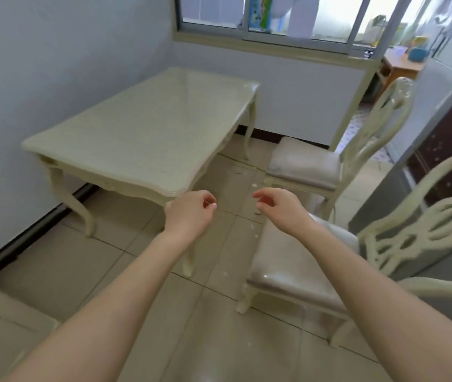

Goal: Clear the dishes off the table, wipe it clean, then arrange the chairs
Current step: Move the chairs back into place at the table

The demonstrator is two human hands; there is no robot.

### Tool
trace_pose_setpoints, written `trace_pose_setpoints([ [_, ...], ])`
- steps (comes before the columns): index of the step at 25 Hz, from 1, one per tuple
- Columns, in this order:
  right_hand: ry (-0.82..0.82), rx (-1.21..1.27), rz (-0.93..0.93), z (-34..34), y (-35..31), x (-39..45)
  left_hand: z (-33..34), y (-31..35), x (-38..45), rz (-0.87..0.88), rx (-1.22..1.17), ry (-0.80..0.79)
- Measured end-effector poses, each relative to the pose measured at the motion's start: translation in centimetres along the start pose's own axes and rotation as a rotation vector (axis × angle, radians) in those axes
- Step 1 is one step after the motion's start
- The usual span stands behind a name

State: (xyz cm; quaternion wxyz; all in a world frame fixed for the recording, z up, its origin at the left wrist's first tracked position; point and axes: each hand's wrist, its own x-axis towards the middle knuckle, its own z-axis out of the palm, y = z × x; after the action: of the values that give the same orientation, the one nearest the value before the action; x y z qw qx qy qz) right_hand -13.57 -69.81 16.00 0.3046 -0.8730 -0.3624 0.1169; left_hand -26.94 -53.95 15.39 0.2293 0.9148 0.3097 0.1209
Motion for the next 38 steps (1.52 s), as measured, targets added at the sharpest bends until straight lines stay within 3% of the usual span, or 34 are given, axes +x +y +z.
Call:
trace_pose_setpoints([
  [7, 0.043, 0.005, 0.077, -11.6, 13.6, -3.0, 9.6, 16.5, -1.1, 0.036, -0.063, -0.075],
  [16, 0.13, -0.045, 0.147, -21.5, 23.0, -0.4, 15.5, 29.0, 5.1, 0.16, -0.1, -0.102],
  [24, 0.035, -0.094, 0.052, -29.9, 31.3, 2.7, 20.9, 39.3, 6.6, 0.161, -0.084, -0.06],
  [29, -0.07, -0.191, -0.081, -36.2, 38.3, 2.4, 26.2, 48.2, 4.1, 0.042, -0.078, -0.056],
  [35, -0.219, -0.259, -0.168, -41.4, 45.6, 0.8, 32.3, 57.4, 0.7, -0.01, -0.068, -0.189],
  [38, -0.29, -0.214, -0.242, -42.6, 48.1, -0.6, 33.7, 60.0, -0.7, -0.032, -0.233, -0.273],
])
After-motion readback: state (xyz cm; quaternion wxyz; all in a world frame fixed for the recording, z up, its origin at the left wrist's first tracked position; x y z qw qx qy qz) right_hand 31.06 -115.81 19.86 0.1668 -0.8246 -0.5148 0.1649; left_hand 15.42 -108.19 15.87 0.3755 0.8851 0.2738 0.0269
